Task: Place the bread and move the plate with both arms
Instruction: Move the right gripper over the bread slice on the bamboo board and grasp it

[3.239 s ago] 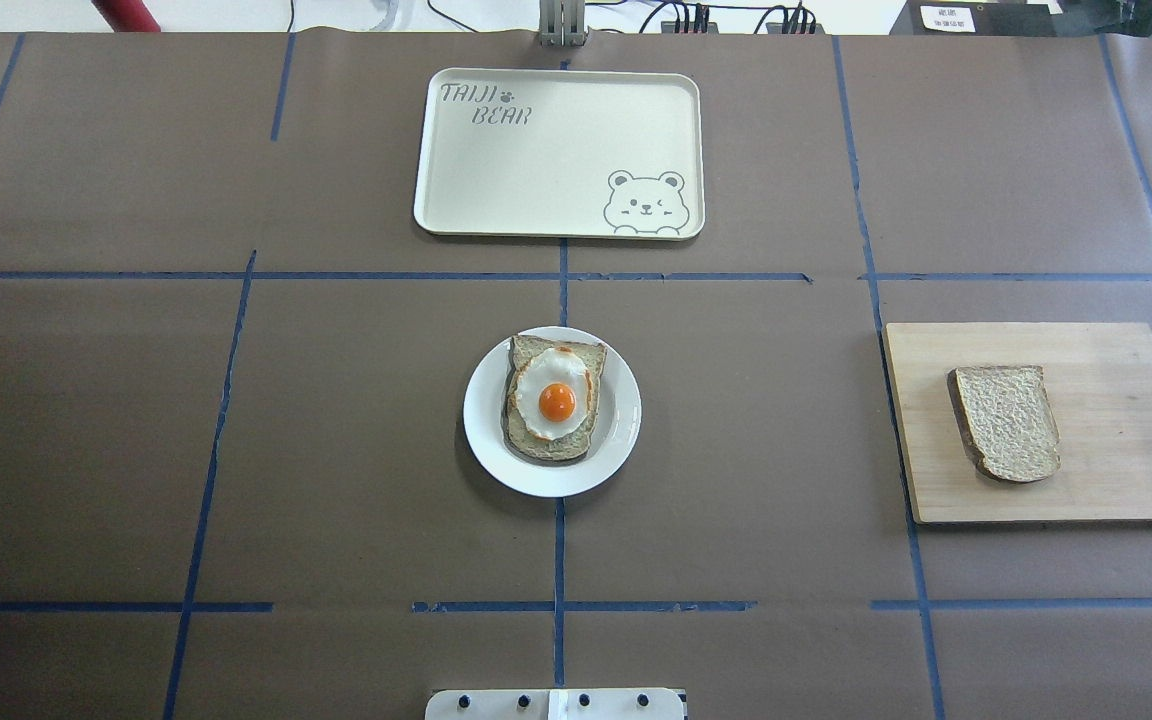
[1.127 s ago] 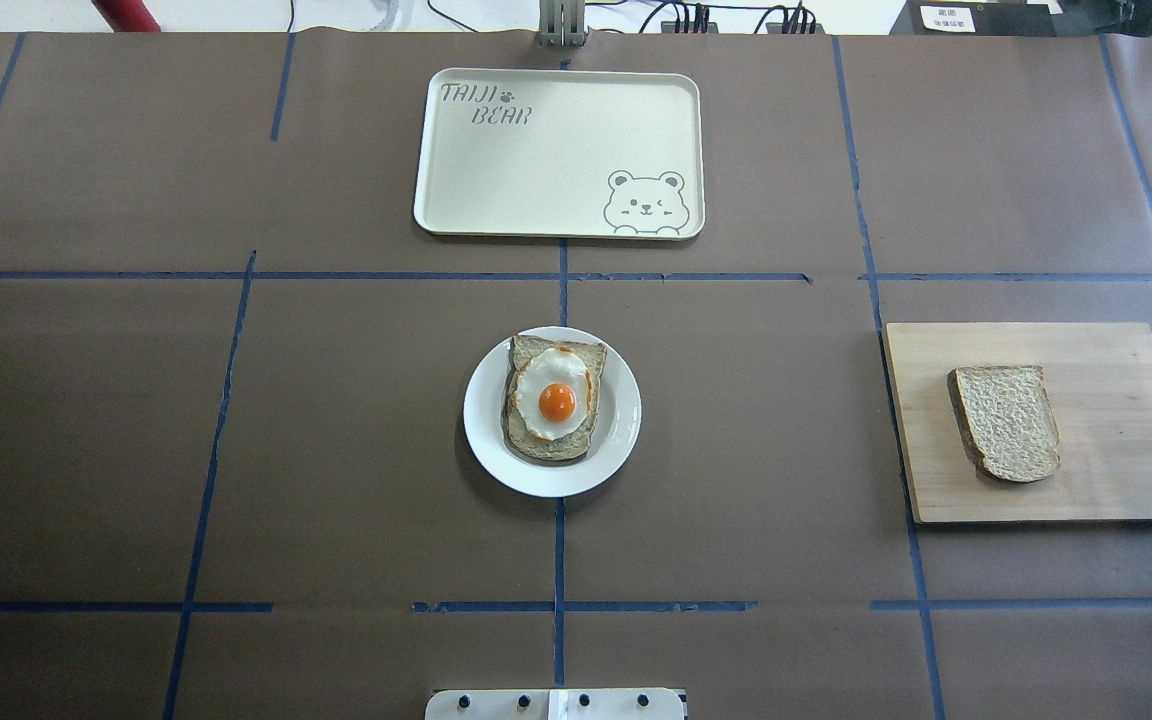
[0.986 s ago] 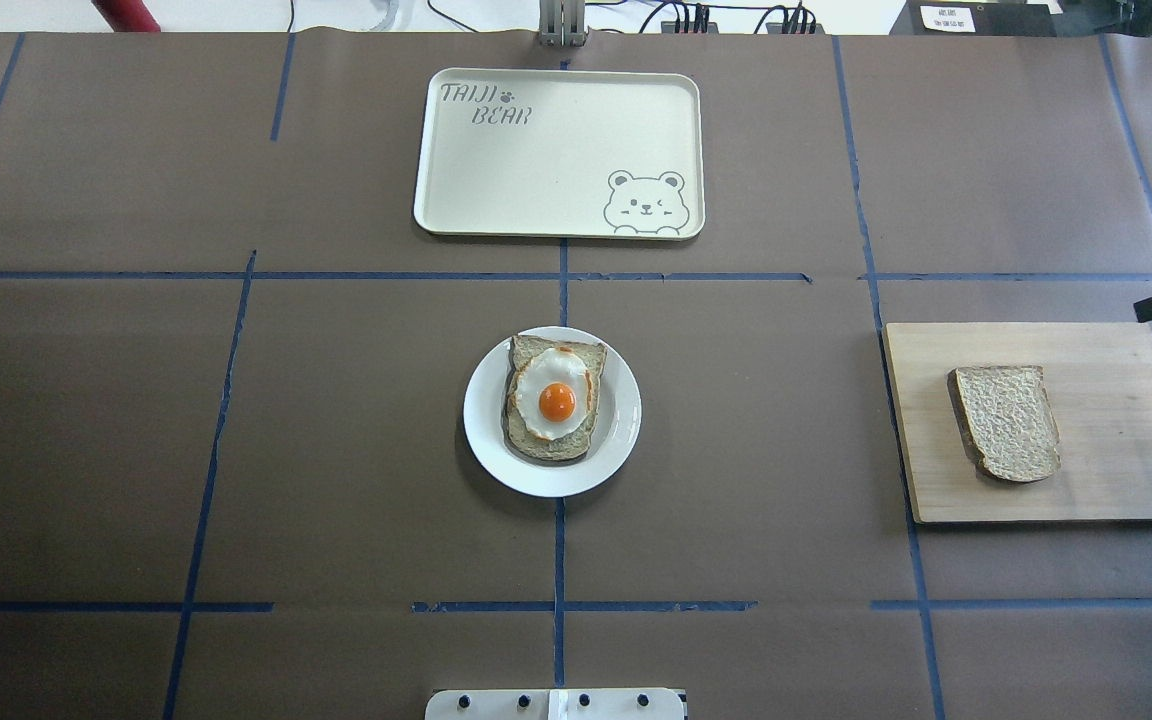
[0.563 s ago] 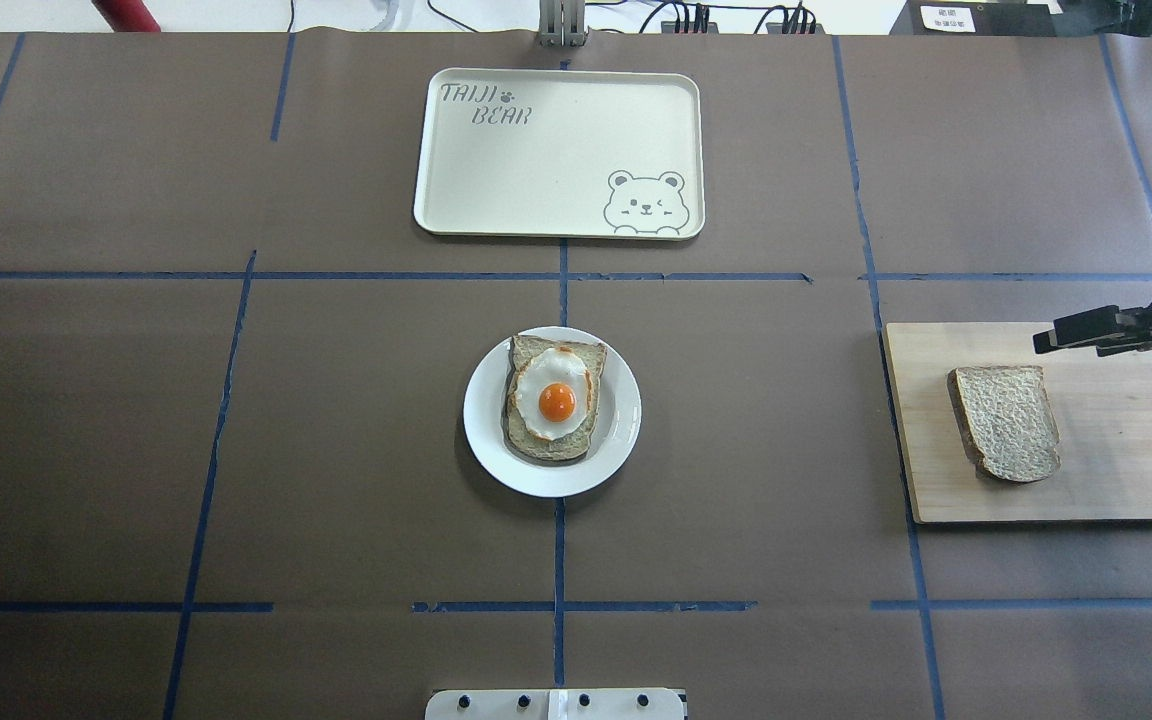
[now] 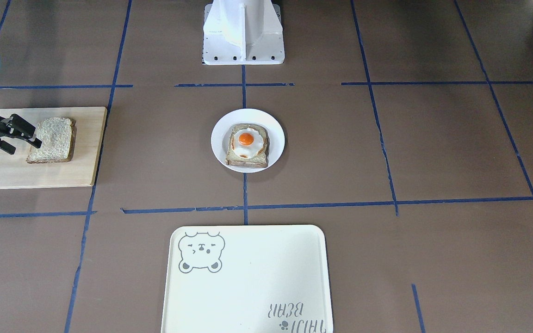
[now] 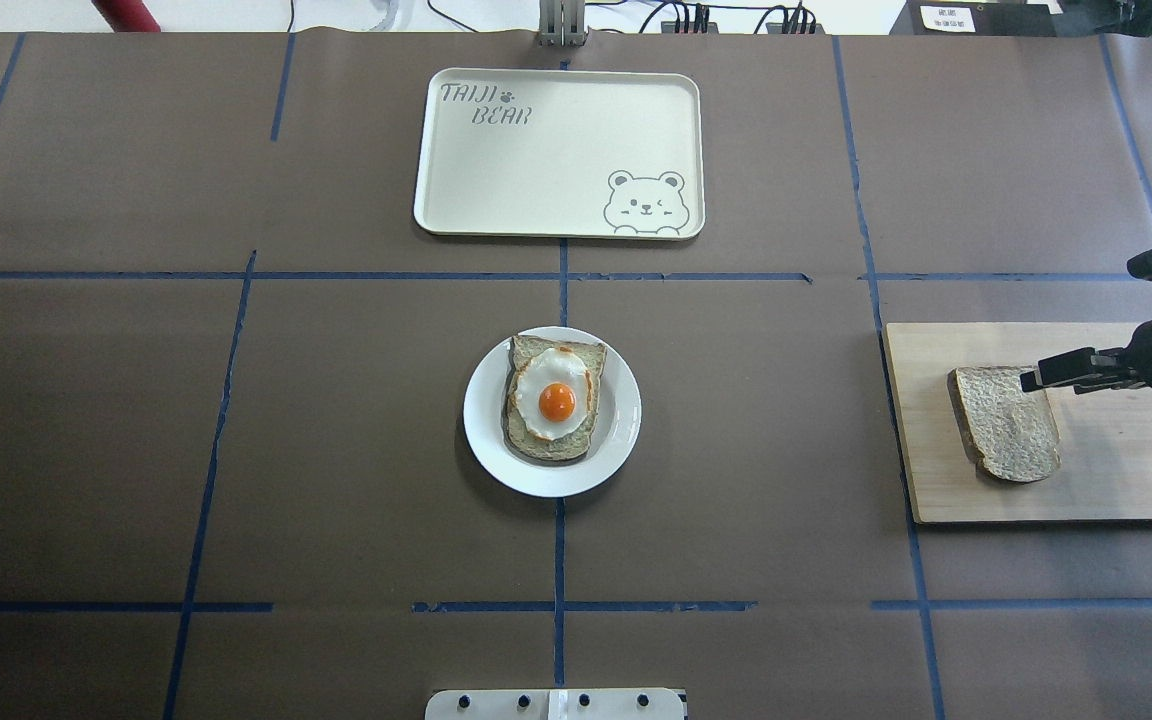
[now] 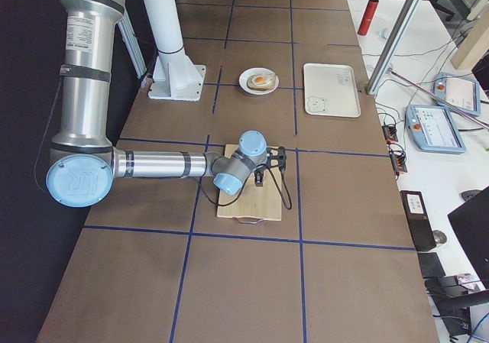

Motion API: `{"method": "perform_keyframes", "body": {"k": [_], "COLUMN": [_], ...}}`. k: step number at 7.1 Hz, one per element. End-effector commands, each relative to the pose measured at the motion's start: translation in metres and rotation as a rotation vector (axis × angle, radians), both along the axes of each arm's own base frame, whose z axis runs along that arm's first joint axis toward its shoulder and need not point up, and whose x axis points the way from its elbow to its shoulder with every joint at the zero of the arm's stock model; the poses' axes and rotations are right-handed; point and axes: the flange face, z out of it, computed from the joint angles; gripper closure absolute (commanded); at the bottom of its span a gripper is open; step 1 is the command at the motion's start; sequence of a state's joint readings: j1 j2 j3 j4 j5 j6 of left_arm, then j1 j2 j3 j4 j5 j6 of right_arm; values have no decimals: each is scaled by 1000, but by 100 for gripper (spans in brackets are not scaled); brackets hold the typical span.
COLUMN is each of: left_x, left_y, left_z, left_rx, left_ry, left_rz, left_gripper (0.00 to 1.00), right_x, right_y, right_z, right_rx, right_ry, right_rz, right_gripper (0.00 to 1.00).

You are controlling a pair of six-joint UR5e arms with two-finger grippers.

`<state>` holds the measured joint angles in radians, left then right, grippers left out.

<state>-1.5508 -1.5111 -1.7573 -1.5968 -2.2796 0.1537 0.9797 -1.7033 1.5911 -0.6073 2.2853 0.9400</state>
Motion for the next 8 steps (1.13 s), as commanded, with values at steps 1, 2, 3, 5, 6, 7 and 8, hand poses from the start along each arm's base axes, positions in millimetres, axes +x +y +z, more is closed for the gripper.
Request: {"method": "perform_keyframes", "body": {"k": [1, 2, 3, 5, 6, 7, 8], "left_x": [0, 0, 0, 0, 0, 0, 0], "left_y": [0, 0, 0, 1, 1, 1, 1], "left_z": [1, 2, 6, 7, 8, 8, 9], "left_rx": [-2, -6, -11, -14, -15, -15, -17], "left_ry": [1, 1, 1, 1, 1, 1, 1], "left_rz": [1, 0, 1, 1, 1, 1, 1], "left_gripper": [0, 0, 0, 0, 0, 0, 0], "right_x": [-9, -13, -16, -19, -19, -20, -22], "right_y": [6, 7, 10, 11, 11, 11, 12], "right_z": [0, 0, 1, 1, 1, 1, 1], "right_rx": [0, 2, 3, 3, 3, 4, 4], "right_ry": [1, 2, 5, 5, 5, 4, 4], "right_rz": [-23, -32, -38, -44, -45, -47, -51], "right_gripper": [23, 25, 26, 33, 42, 50, 61]}}
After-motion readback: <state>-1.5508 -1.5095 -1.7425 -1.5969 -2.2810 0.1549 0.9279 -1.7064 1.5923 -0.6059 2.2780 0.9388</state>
